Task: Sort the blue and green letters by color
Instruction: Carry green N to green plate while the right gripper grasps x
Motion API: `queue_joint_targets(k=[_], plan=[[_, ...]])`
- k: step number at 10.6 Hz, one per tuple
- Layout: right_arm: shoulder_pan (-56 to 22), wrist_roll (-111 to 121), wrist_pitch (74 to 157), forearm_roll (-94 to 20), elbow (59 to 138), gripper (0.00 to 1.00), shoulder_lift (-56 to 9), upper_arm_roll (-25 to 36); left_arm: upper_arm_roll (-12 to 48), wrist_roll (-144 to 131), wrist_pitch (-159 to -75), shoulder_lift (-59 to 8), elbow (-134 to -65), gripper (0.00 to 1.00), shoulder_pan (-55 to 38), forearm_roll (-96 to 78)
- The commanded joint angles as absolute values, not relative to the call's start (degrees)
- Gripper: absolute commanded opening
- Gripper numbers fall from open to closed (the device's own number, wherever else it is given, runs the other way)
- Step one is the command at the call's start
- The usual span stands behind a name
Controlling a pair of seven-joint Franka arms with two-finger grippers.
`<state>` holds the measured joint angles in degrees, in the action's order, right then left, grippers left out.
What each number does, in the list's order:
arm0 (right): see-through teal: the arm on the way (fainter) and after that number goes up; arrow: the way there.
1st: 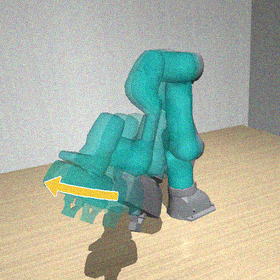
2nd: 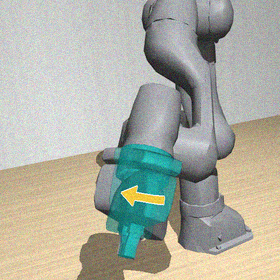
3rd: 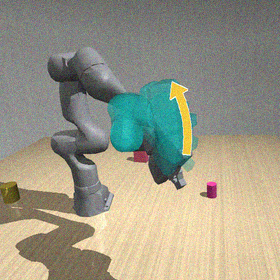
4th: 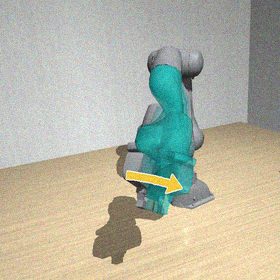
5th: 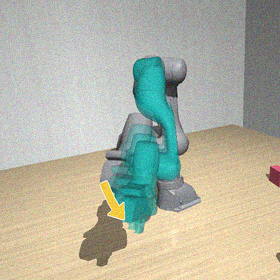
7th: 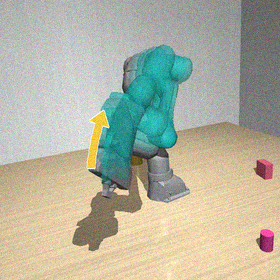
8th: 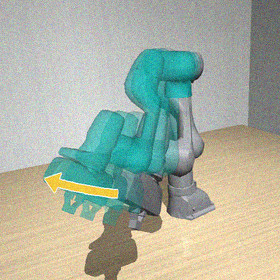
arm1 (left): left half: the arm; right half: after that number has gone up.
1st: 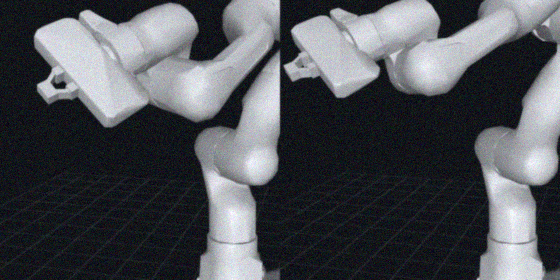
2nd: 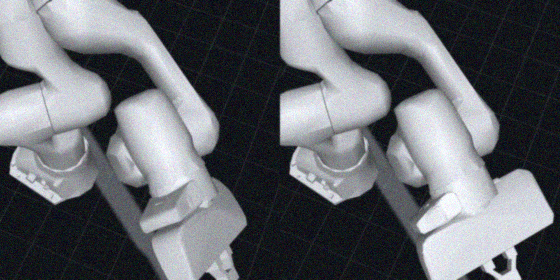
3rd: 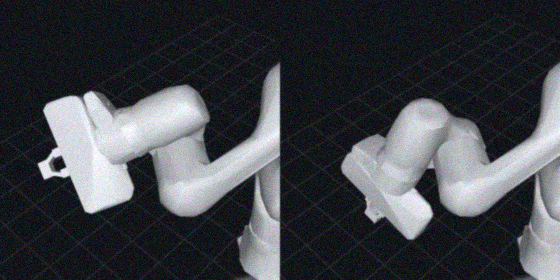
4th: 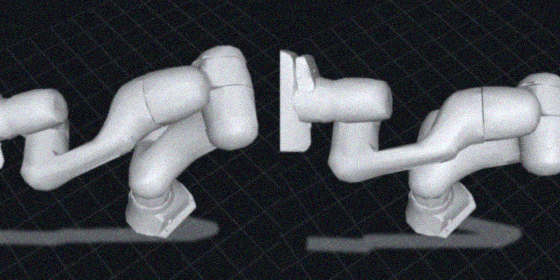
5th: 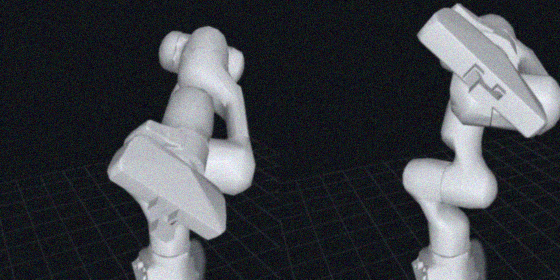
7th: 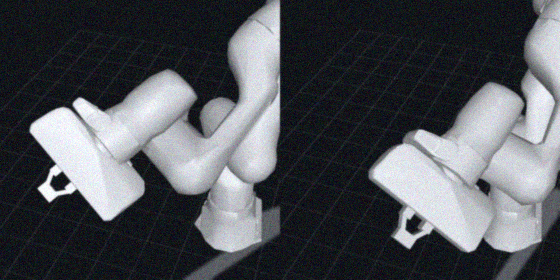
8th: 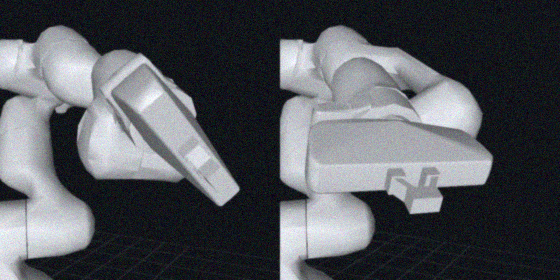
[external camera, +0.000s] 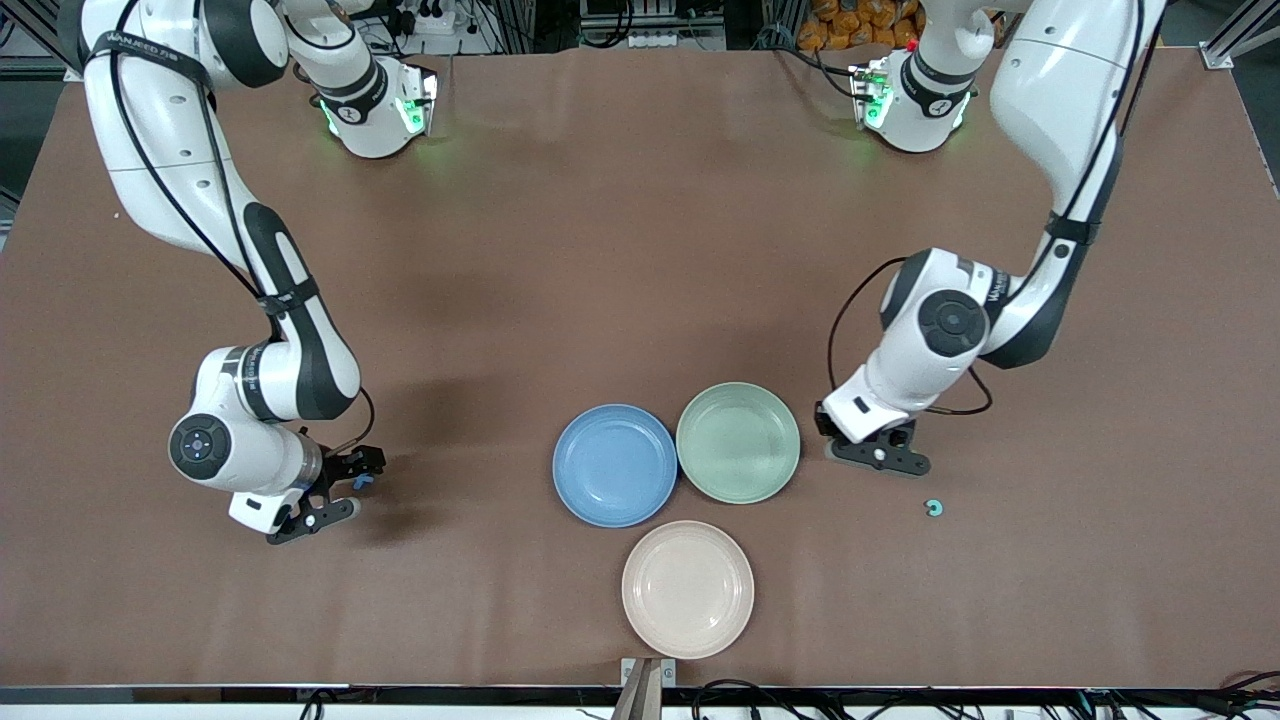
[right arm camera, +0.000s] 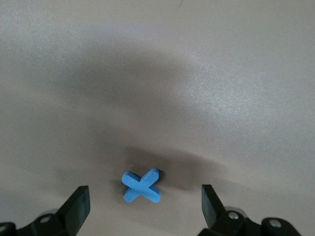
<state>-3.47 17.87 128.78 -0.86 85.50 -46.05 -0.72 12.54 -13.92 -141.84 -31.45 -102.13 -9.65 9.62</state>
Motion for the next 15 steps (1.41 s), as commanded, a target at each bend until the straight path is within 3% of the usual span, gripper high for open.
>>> queue_joint_targets(k=[1,4,5,6,11,13,15], plan=[[-3.34,16.7,134.89,-1.05,88.76,1.0,-46.23,-0.88,11.95,-24.65,-140.98,-36.28,-96.69,0.0,-15.88,9.76],[-3.34,16.7,134.74,-1.14,88.86,1.0,-46.23,-0.88,11.87,-32.6,-140.98,-39.98,-94.49,0.0,-20.21,10.02],[-3.34,16.7,134.48,-1.14,88.94,1.0,-46.14,-0.88,11.87,-32.87,-141.06,-40.43,-94.31,0.86,-20.21,10.02],[-3.25,16.7,134.47,-1.06,89.21,1.0,-45.97,-0.88,11.87,-32.96,-141.15,-40.34,-94.31,1.0,-20.13,10.02],[-3.34,16.7,134.38,-1.05,89.21,1.0,-45.7,-0.79,11.51,-32.44,-136.88,-35.96,-94.83,1.0,-15.22,10.63],[-3.25,16.61,134.38,-1.05,89.21,1.0,-45.62,-0.79,11.51,-21.52,-131.07,-33.59,-96.23,1.0,-11.01,10.81],[-3.25,15.65,134.38,-1.05,89.21,0.99,-45.62,-0.79,12.56,-8.93,-130.96,-31.91,-100.0,1.0,-4.52,10.72]])
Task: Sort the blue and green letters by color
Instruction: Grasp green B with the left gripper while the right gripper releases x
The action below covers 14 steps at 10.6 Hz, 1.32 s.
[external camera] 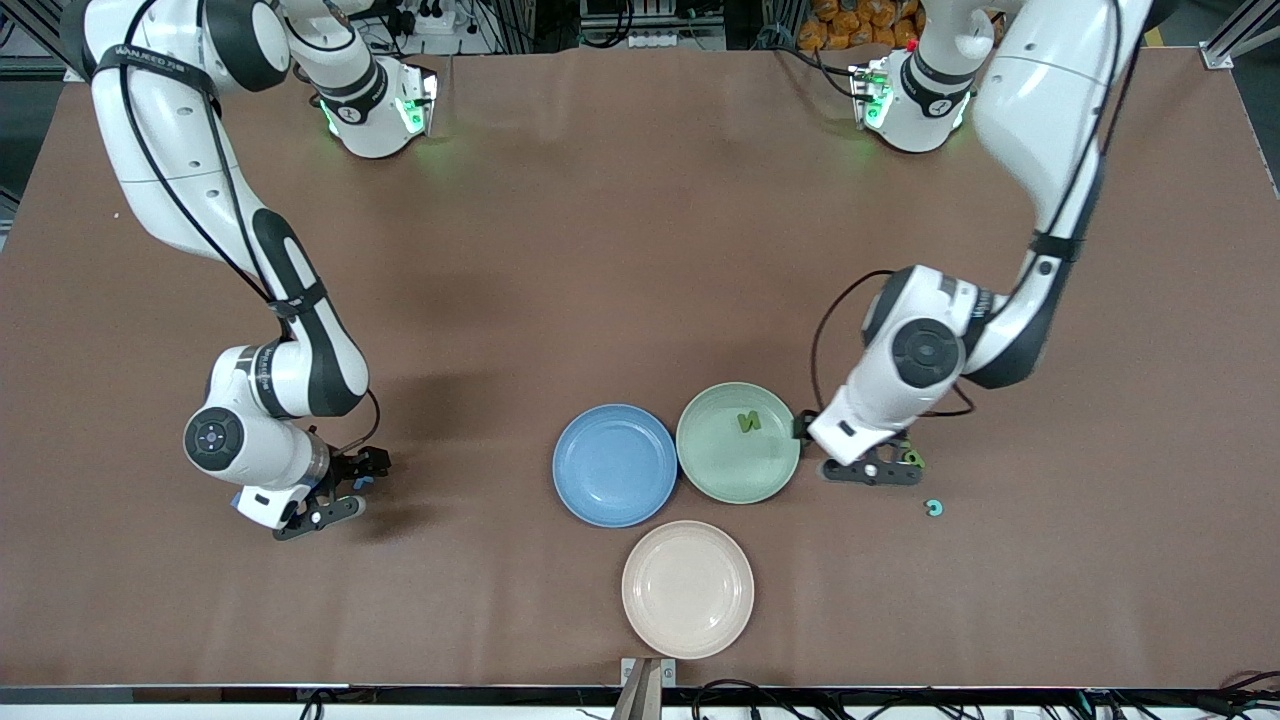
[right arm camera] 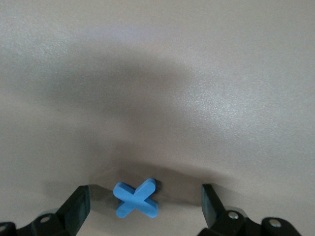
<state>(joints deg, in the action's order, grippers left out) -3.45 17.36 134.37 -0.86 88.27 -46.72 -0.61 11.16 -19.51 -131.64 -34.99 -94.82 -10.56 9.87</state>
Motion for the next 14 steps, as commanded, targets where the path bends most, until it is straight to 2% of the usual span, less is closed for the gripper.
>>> queue_joint_targets(k=[1,2,4,6,7,10,12,14], plan=[[-3.25,14.69,134.38,-1.05,89.21,0.41,-45.53,-0.79,13.53,-7.75,-131.04,-30.69,-102.72,1.0,-3.87,10.81],[-3.25,14.59,134.21,-1.05,89.21,0.03,-45.44,-0.88,13.62,-7.13,-131.31,-28.59,-106.14,1.0,-3.87,10.81],[-3.16,14.59,132.54,-1.05,89.12,0.0,-45.44,-0.88,14.06,-1.53,-134.53,-25.33,-112.55,1.0,-3.78,11.42],[-2.99,14.59,132.54,-1.05,89.03,0.0,-45.35,-0.88,14.32,7.69,-146.37,-23.91,-121.08,1.0,-0.2,11.43],[-2.99,14.5,132.54,-1.14,88.77,0.0,-45.0,-0.97,14.76,10.43,-149.56,-23.91,-123.46,1.0,0.87,11.43],[-3.43,13.28,129.31,-1.32,86.15,0.0,-44.56,-2.01,14.85,14.06,-151.08,-24.87,-124.54,1.0,0.88,11.43],[-3.86,5.32,125.44,-1.23,81.41,0.0,-45.08,-5.61,14.85,14.15,-151.17,-25.57,-124.45,1.0,0.44,11.43],[-7.1,-0.41,125.68,-1.49,78.76,0.0,-45.7,-6.77,14.94,14.24,-151.26,-26.1,-124.37,0.99,0.35,11.43]])
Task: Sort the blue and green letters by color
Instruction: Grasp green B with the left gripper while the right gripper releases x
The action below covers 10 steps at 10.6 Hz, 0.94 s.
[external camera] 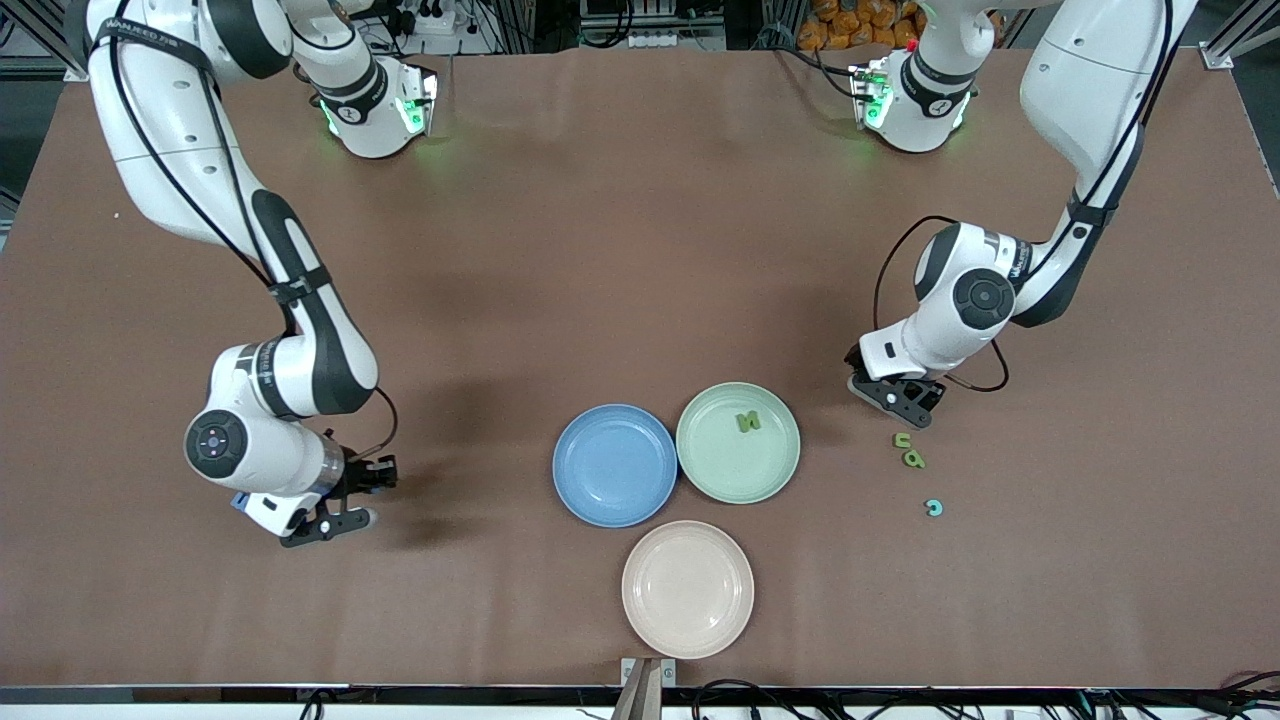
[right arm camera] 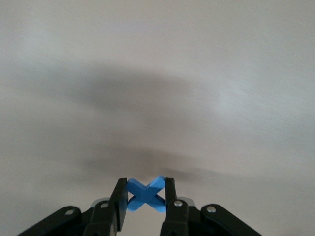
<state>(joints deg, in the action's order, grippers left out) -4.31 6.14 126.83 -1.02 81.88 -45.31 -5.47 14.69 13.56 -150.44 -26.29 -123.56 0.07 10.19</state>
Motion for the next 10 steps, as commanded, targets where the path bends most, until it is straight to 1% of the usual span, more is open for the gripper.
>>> queue_joint_targets(k=[1,2,3,4,6,8,9,10], plan=[[-8.77,-2.01,126.03,-4.02,78.32,0.0,-45.7,-6.77,14.94,14.24,-151.35,-26.36,-124.28,0.93,0.26,11.43],[-10.01,-2.37,126.21,-8.13,78.05,0.0,-45.96,-6.77,14.94,14.24,-151.61,-26.63,-124.1,0.88,0.26,11.43],[-11.76,-2.9,126.99,-12.52,77.61,0.0,-46.14,-6.68,14.94,14.24,-152.05,-26.98,-124.01,0.86,0.18,11.43],[-13.26,-6.03,130.22,-15.79,77.52,0.0,-46.58,-6.68,14.94,14.24,-152.22,-27.33,-124.01,0.86,0.09,11.43],[-17.9,-15.94,135.68,-17.22,76.39,0.0,-48.33,-6.68,14.94,14.24,-152.66,-27.86,-123.75,0.85,0.0,11.43],[-22.39,-26.41,140.16,-17.23,72.44,0.0,-51.58,-6.68,14.94,14.24,-153.54,-28.56,-123.66,0.79,0.0,11.34],[-23.98,-30.2,141.66,-17.23,71.12,0.0,-52.9,-6.68,14.94,14.24,-153.81,-28.65,-123.66,0.78,0.0,11.34],[-25.47,-33.54,143.85,-17.23,70.84,0.0,-53.52,-6.68,14.94,14.24,-153.9,-28.91,-123.58,0.73,0.0,11.34]])
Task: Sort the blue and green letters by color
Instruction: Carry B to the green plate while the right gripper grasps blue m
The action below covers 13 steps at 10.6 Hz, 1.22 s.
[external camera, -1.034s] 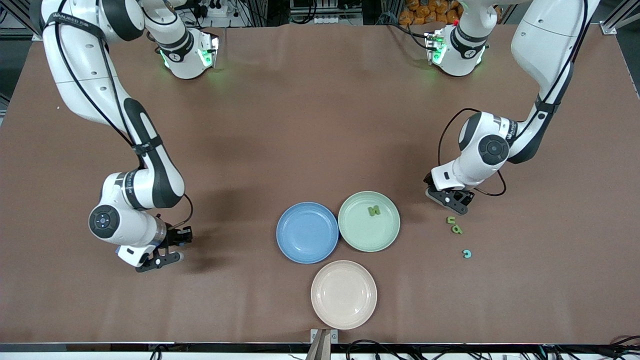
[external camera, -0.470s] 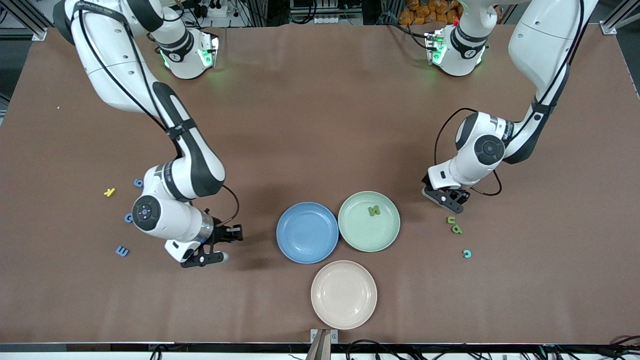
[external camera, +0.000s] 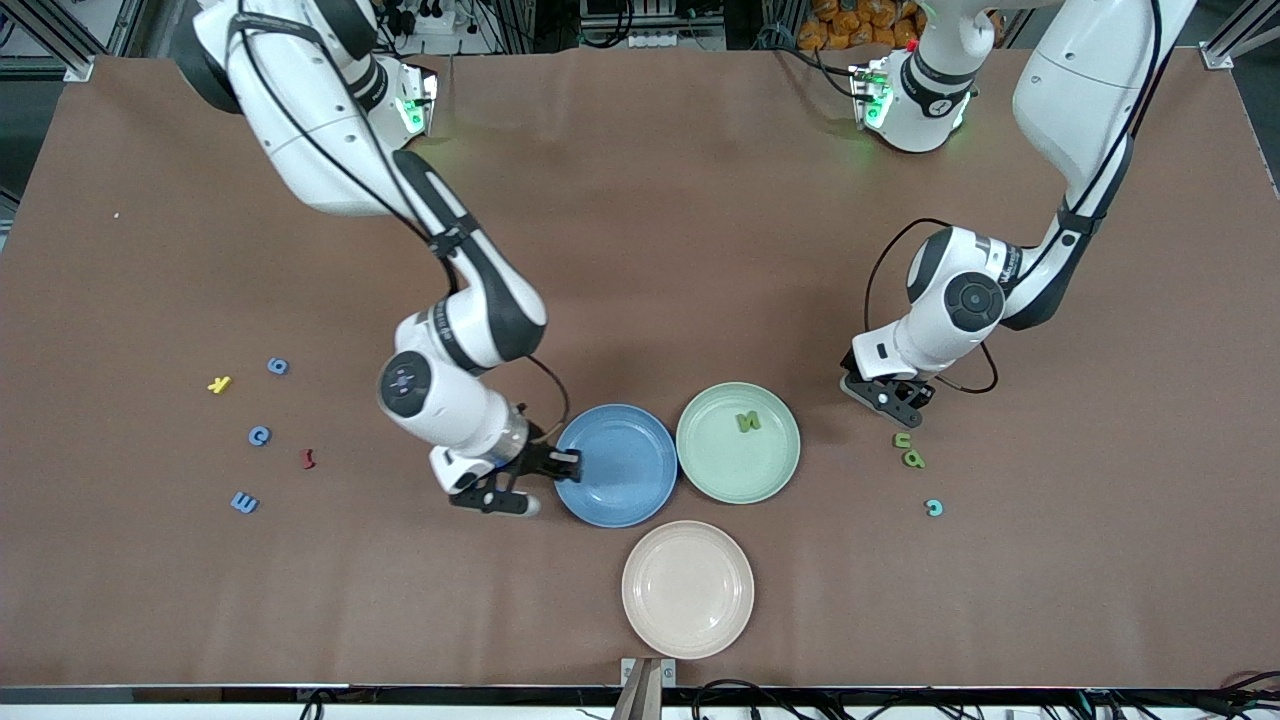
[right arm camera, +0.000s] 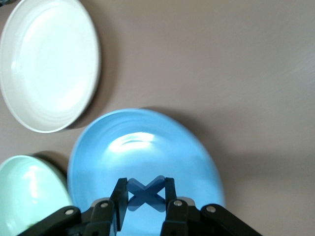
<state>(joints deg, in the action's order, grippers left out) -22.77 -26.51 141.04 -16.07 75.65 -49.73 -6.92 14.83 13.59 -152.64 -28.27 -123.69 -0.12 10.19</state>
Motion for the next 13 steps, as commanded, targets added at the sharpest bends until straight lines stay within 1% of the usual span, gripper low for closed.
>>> queue_joint_targets(k=[1,2,3,4,5,6,7,10,12,13], plan=[[-26.1,-35.58,146.14,-17.23,70.93,0.25,-53.79,-6.68,14.94,14.24,-153.9,-29.09,-123.57,0.67,0.0,11.34],[-26.28,-36.38,146.34,-17.23,71.28,0.99,-53.96,-6.59,14.94,14.24,-153.9,-29.61,-123.23,0.62,0.09,11.34],[-26.28,-35.52,146.34,-16.7,71.37,1.0,-53.96,-6.5,14.94,14.15,-153.9,-29.71,-123.14,0.52,0.26,11.34],[-26.28,-35.25,146.25,-16.35,71.37,1.0,-53.7,-6.24,14.94,14.06,-153.81,-29.71,-123.13,0.35,0.44,11.34],[-25.24,-35.07,145.64,-16.35,71.54,1.0,-53.01,-6.07,14.94,14.06,-153.9,-29.62,-123.13,0.2,0.53,11.34],[-24.18,-34.81,143.89,-16.17,71.89,1.0,-52.56,-5.89,14.94,14.32,-153.81,-29.45,-123.13,0.0,0.61,11.34],[-21.99,-32.89,140.83,-14.52,71.98,1.0,-52.12,-5.54,14.94,14.24,-153.81,-29.44,-123.05,0.0,0.53,11.34],[-13.03,-19.21,127.48,-11.26,72.16,1.0,-50.02,-4.31,15.03,13.8,-153.81,-29.53,-120.34,0.0,-0.26,11.25],[-10.03,-11.81,122.71,-6.1,72.07,1.0,-49.75,-1.07,15.55,12.93,-153.63,-30.93,-115.08,0.0,-2.8,10.29],[-9.41,-9.69,122.17,-3.02,72.07,1.0,-49.66,0.77,15.73,12.22,-153.46,-32.16,-112.0,0.0,-3.51,10.28]])
